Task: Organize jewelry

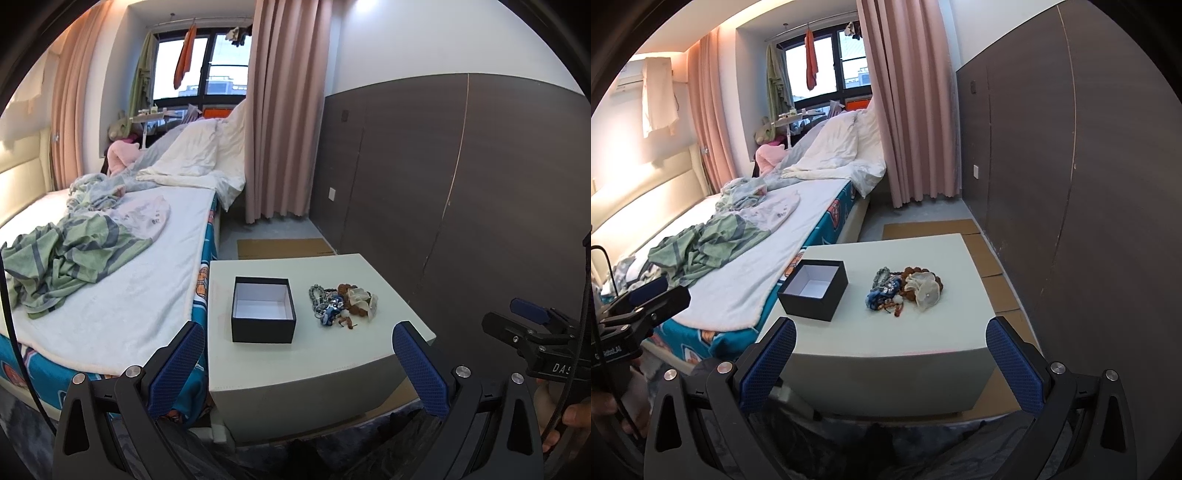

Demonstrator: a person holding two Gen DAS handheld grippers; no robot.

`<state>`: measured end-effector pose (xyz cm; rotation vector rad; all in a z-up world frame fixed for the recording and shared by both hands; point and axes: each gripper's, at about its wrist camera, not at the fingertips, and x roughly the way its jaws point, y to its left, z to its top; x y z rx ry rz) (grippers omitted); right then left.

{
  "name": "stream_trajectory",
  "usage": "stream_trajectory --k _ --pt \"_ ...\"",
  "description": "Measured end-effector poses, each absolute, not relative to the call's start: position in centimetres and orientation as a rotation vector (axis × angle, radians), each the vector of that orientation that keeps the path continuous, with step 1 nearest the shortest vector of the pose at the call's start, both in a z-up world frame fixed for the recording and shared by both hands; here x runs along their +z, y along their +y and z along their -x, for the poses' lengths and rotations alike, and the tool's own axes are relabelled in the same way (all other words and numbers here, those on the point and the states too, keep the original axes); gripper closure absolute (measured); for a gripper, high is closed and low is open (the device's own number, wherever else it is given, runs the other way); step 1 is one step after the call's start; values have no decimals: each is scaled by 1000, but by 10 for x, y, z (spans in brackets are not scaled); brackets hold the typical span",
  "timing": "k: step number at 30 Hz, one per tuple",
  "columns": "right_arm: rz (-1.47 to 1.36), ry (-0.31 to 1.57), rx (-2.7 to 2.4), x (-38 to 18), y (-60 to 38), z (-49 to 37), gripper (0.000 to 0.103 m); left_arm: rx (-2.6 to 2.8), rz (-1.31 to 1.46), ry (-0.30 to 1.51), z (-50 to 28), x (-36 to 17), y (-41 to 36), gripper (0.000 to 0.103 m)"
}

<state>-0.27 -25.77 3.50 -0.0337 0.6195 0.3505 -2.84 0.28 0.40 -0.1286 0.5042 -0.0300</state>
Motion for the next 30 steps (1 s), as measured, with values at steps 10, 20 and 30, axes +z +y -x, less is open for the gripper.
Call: stream_trajectory --k 10,20,30 --pt "26 615 350 35 -260 3 0 -35 123 508 29 1 2 1" --pt "19 619 346 28 -261 -8 0 -45 128 535 15 -7 4 1" --pt "-17 648 338 18 -268 -39 10 -82 132 571 -26 -16 3 1"
